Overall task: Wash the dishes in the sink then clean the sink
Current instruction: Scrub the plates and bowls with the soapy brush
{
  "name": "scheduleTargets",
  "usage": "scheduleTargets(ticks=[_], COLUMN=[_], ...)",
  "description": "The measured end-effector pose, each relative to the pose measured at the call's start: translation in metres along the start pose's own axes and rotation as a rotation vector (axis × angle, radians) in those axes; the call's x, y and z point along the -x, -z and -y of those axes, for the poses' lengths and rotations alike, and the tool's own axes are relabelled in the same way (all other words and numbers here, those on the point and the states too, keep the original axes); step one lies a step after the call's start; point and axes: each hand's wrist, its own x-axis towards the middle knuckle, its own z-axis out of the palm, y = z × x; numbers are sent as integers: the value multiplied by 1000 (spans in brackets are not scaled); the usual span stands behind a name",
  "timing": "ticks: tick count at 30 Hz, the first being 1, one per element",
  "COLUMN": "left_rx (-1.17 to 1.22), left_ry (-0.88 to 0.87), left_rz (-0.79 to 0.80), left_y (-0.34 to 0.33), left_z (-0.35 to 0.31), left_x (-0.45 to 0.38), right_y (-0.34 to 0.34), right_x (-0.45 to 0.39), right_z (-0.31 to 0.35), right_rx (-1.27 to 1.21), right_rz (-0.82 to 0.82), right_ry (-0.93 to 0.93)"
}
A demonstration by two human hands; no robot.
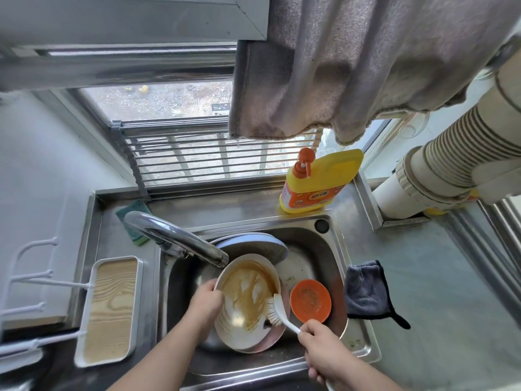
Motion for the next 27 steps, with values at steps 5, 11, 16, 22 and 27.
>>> scheduleTargets(ticks=[5,11,16,22,27], left_rx=[-192,-120,-76,43,107], left_ry=[-237,-345,-476,-491,-400], left_rz=[13,50,56,-68,-123], left_y=[3,15,25,2,-5], left_z=[-11,-25,-24,-8,-7], left_x=[41,72,72,78,77], right_y=[-3,-13,-24,-75,-73], right_x=[17,15,6,44,54], right_z=[7,34,27,22,23], right_rx=[-101,-190,-7,160,103], right_rz=[-11,-62,-81,-38,-175], right_ry=[58,170,169,300,469])
